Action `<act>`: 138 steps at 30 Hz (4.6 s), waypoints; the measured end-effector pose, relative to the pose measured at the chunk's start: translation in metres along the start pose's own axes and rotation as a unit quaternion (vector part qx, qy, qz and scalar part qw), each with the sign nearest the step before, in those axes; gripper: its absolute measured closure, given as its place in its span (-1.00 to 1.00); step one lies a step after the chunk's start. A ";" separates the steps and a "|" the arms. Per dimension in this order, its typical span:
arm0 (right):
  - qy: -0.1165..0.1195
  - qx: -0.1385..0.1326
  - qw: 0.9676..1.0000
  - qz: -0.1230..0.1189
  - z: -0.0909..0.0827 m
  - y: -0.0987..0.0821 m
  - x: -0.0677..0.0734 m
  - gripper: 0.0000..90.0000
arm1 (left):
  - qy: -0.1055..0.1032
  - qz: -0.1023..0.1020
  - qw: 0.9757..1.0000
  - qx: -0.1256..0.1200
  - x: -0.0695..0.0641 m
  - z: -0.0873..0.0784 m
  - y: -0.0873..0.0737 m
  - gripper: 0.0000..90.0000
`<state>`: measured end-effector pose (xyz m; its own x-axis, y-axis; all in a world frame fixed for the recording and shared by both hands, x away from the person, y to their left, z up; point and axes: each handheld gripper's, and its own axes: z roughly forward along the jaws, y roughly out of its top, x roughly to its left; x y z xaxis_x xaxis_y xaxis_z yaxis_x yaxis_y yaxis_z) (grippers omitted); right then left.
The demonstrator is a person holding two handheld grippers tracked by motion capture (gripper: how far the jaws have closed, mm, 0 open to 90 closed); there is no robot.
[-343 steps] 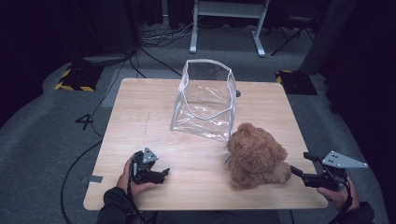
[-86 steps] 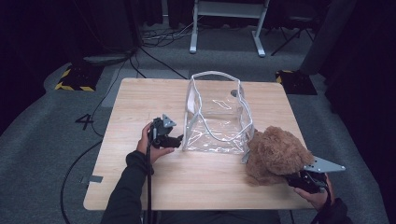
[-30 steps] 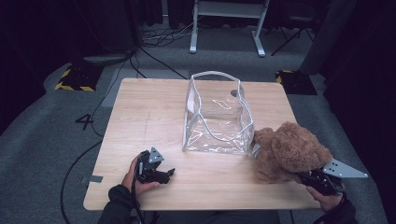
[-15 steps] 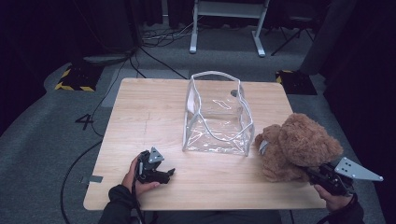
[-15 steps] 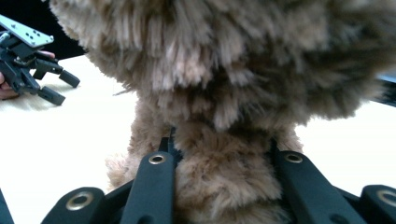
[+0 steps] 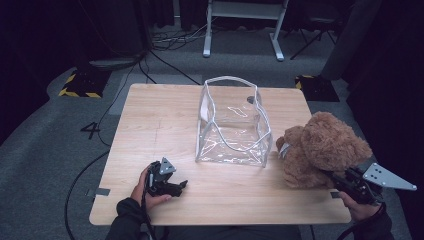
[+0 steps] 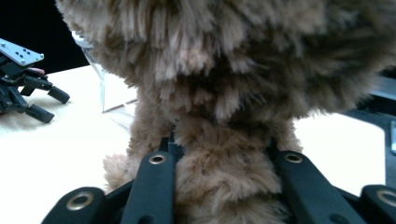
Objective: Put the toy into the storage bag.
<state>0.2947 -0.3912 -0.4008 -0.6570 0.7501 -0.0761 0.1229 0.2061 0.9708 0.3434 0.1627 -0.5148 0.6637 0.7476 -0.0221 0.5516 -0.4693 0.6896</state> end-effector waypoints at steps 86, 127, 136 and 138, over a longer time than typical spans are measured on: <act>0.005 -0.068 0.995 -0.075 0.108 0.182 0.023 0.56 | 0.001 0.000 1.000 0.001 0.000 0.000 0.000 -0.65; 0.060 -0.004 0.995 -0.079 0.203 0.191 0.101 0.55 | 0.002 0.000 1.000 0.001 0.000 0.000 0.000 -0.65; 0.065 -0.003 0.994 -0.085 0.206 0.198 0.115 0.55 | 0.001 -0.001 1.000 0.001 0.000 0.000 0.000 -0.65; 0.067 -0.003 0.994 -0.081 0.207 0.197 0.115 0.55 | 0.001 -0.001 1.000 0.001 0.000 0.000 0.000 -0.65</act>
<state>0.3968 -0.1342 -0.2655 -0.7612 0.6169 -0.2002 0.0041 0.3133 0.9497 0.3436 0.1623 -0.5147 0.6616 0.7496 -0.0211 0.5535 -0.4691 0.6882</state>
